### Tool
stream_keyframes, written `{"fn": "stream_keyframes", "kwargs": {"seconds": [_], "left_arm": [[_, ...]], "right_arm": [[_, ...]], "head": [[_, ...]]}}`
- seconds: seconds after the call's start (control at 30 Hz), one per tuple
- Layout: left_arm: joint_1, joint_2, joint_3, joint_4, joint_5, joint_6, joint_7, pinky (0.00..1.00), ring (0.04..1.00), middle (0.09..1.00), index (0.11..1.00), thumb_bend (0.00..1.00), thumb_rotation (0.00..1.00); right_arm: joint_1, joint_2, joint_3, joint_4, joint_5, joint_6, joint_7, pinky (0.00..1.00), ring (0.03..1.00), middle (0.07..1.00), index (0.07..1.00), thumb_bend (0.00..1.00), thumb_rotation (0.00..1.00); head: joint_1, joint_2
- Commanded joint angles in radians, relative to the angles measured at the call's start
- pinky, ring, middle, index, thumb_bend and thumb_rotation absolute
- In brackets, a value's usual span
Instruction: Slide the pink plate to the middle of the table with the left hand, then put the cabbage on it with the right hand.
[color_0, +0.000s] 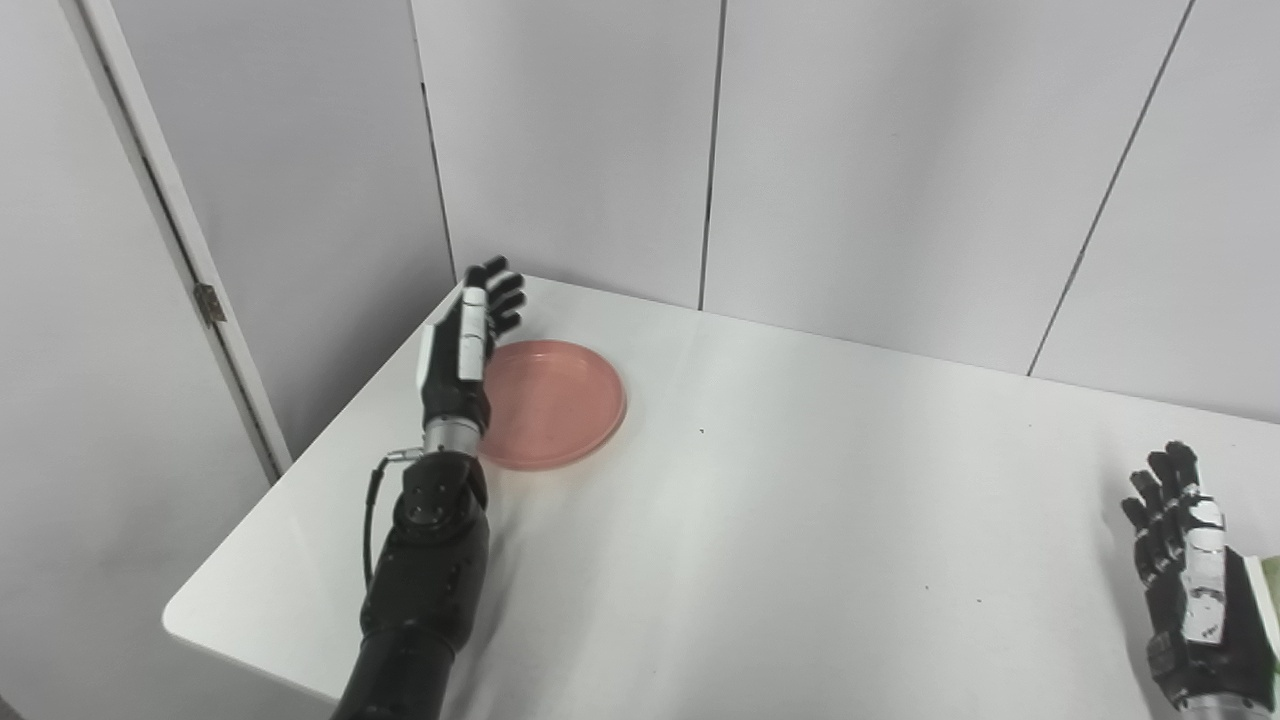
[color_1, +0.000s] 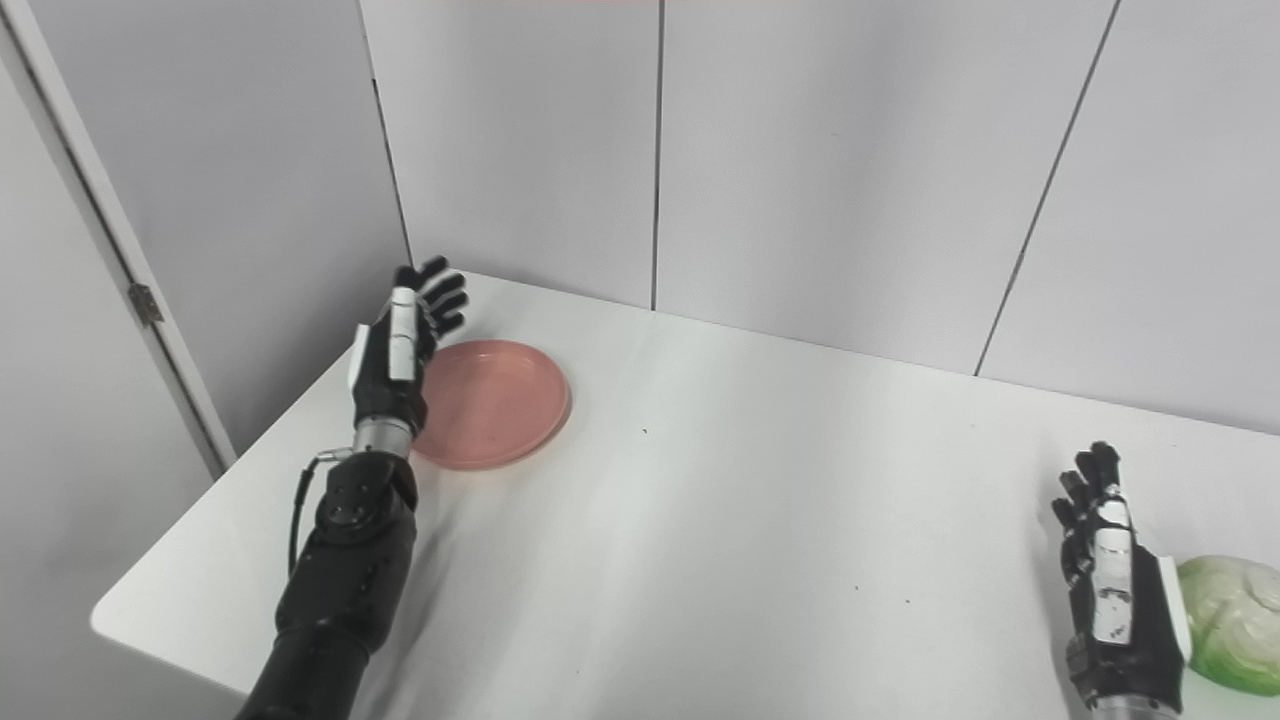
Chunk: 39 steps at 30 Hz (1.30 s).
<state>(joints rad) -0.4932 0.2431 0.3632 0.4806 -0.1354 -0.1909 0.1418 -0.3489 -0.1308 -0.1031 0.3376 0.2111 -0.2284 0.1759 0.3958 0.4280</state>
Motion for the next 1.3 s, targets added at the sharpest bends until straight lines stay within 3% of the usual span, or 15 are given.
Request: {"fn": "stream_keyframes", "kwargs": {"seconds": [0.0,0.1,0.3,0.53,0.63,0.93,1.1,1.27], "left_arm": [[-0.047,0.042,0.013,-0.005,-0.003,-0.039,0.02,0.82,0.797,0.788,0.797,0.76,1.0],[-0.039,0.07,0.009,0.014,0.02,-0.034,0.035,0.84,0.802,0.795,0.805,0.76,1.0],[-0.051,0.115,0.014,0.118,0.026,-0.109,0.057,0.82,0.795,0.788,0.804,0.74,1.0],[-0.06,0.144,-0.004,0.228,0.037,-0.152,0.069,0.81,0.816,0.802,0.799,0.75,1.0],[-0.065,0.149,-0.023,0.267,0.025,-0.143,0.05,0.86,0.833,0.82,0.815,0.78,1.0],[-0.106,0.113,-0.059,0.407,-0.032,-0.185,-0.038,0.85,0.854,0.842,0.839,0.75,1.0],[-0.106,0.083,-0.096,0.386,-0.024,-0.152,-0.049,0.91,0.88,0.859,0.862,0.77,1.0],[-0.11,0.05,-0.116,0.353,-0.037,-0.129,-0.072,0.88,0.869,0.852,0.863,0.78,1.0]], "right_arm": [[0.006,-0.002,-0.003,-0.017,0.0,-0.012,-0.002,1.0,1.0,1.0,1.0,0.64,1.0],[0.009,-0.002,-0.001,-0.024,-0.003,-0.014,-0.003,1.0,1.0,1.0,1.0,0.64,1.0],[0.01,0.0,-0.001,-0.032,0.006,-0.003,-0.005,1.0,1.0,1.0,1.0,0.64,1.0],[0.011,-0.002,0.001,-0.034,0.008,-0.011,-0.003,1.0,1.0,1.0,1.0,0.63,1.0],[0.016,0.001,0.001,-0.047,0.003,-0.002,-0.01,1.0,1.0,1.0,1.0,0.63,1.0],[0.016,-0.002,0.001,-0.044,0.006,-0.011,-0.006,1.0,1.0,1.0,1.0,0.62,1.0],[0.02,0.0,0.003,-0.061,-0.002,0.01,-0.015,1.0,1.0,1.0,1.0,0.63,1.0],[0.021,0.0,0.004,-0.067,-0.004,0.013,-0.017,1.0,1.0,1.0,1.0,0.63,1.0]], "head": [[0.0,-0.001],[-0.001,-0.001],[0.0,0.0],[0.001,-0.001],[0.0,0.001],[-0.003,0.009],[-0.006,0.014],[-0.008,0.015]]}}
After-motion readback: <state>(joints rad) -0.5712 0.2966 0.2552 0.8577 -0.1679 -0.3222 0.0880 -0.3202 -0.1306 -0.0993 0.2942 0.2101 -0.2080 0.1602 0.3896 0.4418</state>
